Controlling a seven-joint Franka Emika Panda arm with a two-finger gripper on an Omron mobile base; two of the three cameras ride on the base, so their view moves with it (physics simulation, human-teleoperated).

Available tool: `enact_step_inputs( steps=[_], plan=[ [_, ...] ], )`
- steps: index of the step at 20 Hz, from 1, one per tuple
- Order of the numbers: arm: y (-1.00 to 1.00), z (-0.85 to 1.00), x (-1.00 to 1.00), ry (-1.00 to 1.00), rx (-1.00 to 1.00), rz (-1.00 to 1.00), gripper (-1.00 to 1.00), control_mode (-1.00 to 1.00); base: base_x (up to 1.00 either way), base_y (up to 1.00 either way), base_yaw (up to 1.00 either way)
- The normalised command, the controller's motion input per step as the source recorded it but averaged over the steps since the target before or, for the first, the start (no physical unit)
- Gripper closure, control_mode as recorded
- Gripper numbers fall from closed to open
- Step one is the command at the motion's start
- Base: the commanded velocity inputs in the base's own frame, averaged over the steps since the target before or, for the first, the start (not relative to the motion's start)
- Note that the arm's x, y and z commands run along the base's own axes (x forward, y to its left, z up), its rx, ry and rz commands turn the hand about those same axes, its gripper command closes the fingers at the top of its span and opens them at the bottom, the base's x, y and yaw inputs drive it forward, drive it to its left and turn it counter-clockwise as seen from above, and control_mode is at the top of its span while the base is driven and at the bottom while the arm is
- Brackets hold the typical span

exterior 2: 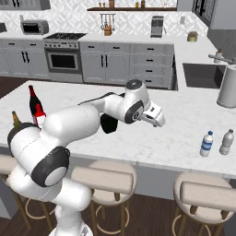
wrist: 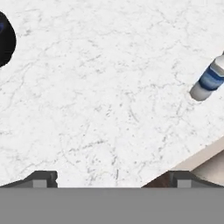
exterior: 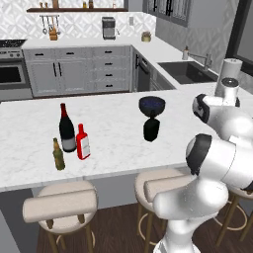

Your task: Move the plastic bottles in the middle to the plastics group, and the glass bottles in the middle to the glass group.

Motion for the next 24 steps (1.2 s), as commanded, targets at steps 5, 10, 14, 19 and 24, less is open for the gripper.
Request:
enact_step_inputs(
  steps=[5,10,14,19,24],
  plan=[
    [1.00,0.44,0.19,0.19,-0.01,0.36,-1.00,-1.00,0.00,0.00,0.00],
    [1.00,0.31,0.03,0.14,-0.10,0.35,-1.00,-1.00,0.00,0.00,0.00],
    [0.90,0.05,0.00,0.04,-0.06,0.20,-1.00,-1.00,0.00,0.00,0.00],
    [0.44,0.00,0.05,0.00,0.00,0.01,-1.00,-1.00,0.00,0.00,0.00],
    [0.60,0.00,0.44,0.00,0.00,0.02,-1.00,-1.00,0.00,0.00,0.00]
  ],
)
